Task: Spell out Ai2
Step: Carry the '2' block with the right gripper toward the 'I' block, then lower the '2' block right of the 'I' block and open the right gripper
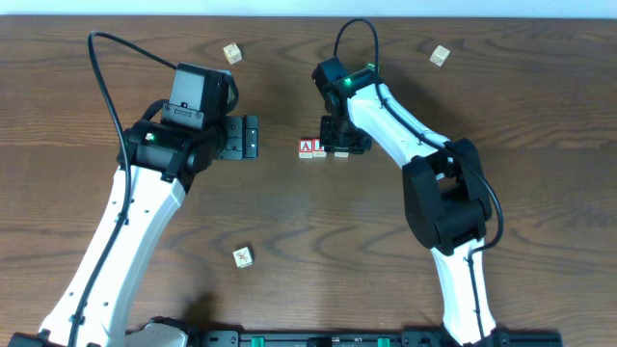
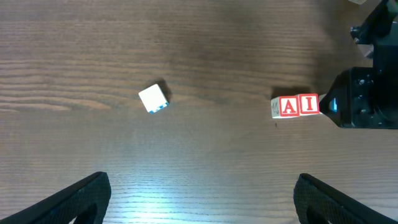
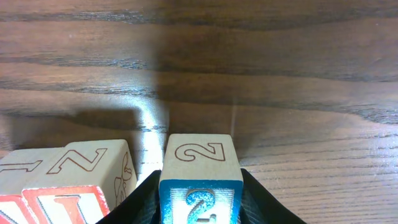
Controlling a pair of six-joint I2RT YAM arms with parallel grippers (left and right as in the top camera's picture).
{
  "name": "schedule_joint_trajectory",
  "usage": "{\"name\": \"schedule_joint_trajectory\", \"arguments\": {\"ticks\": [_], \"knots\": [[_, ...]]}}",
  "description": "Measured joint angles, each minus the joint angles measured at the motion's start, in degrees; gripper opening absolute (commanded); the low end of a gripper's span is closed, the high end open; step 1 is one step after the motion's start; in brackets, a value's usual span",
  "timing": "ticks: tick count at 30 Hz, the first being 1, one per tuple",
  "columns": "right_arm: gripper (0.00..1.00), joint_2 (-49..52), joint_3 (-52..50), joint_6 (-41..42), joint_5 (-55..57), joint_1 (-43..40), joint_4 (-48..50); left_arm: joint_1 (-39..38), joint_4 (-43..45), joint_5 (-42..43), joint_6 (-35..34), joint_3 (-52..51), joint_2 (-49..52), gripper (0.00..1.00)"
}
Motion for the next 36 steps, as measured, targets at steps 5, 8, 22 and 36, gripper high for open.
{"name": "schedule_joint_trajectory", "arguments": {"ticks": [5, 8, 22, 36], "knots": [[0.41, 0.00, 0.00, 0.00, -0.02, 0.00, -0.42, 0.00, 0.00, 0.00, 0.00, 0.00, 0.00, 0.95], [0.42, 0.00, 0.00, 0.00, 0.00, 0.00, -0.61, 0.00, 0.00, 0.00, 0.00, 0.00, 0.00, 0.95], [0.43, -3.21, 0.00, 0.20, 0.24, -0.02, -0.83, 0.00, 0.00, -0.02, 0.00, 0.00, 0.00, 0.95], [0.42, -12.39, -0.09, 2.12, 6.82, -2.01, -10.45, 0.00, -0.17, 0.00, 0.00, 0.00, 0.00, 0.95]]}}
